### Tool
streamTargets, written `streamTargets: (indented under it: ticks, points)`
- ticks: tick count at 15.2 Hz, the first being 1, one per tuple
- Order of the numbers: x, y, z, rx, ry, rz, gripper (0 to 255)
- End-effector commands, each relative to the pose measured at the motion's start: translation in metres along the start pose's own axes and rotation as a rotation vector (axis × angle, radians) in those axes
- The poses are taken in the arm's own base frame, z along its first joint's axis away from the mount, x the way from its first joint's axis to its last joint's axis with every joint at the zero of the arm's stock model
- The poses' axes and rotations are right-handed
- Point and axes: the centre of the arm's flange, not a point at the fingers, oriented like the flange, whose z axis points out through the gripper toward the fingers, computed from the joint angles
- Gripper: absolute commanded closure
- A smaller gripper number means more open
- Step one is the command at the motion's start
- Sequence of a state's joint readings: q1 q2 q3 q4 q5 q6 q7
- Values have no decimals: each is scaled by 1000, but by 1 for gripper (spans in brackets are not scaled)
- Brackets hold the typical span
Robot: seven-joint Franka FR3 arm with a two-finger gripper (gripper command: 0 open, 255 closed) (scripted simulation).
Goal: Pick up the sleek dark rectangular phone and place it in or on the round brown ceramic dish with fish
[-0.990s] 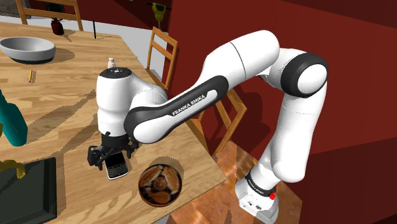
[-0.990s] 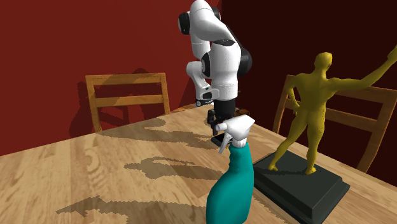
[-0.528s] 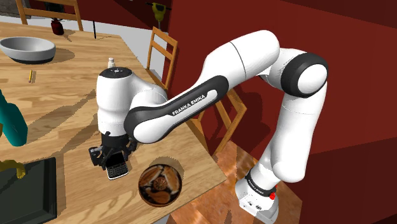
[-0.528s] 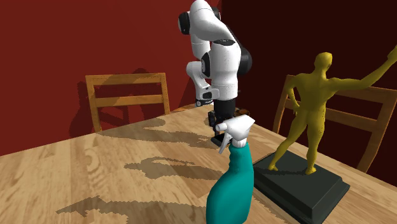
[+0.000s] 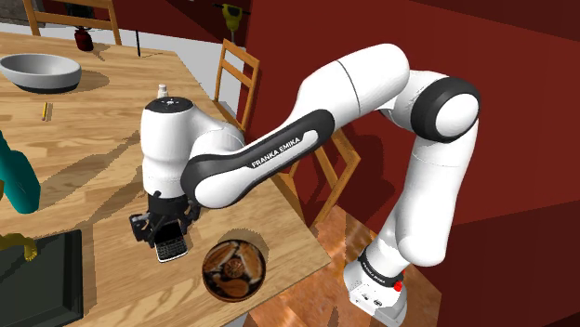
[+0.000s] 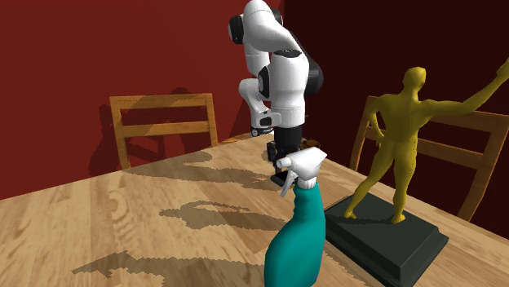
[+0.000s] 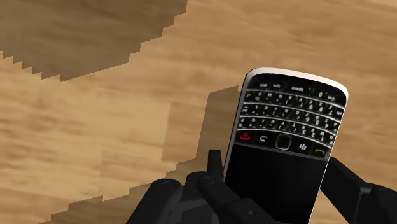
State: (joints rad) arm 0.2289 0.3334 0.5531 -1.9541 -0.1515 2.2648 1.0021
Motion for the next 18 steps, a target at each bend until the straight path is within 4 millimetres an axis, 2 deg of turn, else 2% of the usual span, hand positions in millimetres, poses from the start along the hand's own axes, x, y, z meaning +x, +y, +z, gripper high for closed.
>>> streamTargets:
  ticks: [1,18]
  points:
    - [-1,0,-7,0,-1,0,255]
    - [-3,-6,-97,0,-1,0,255]
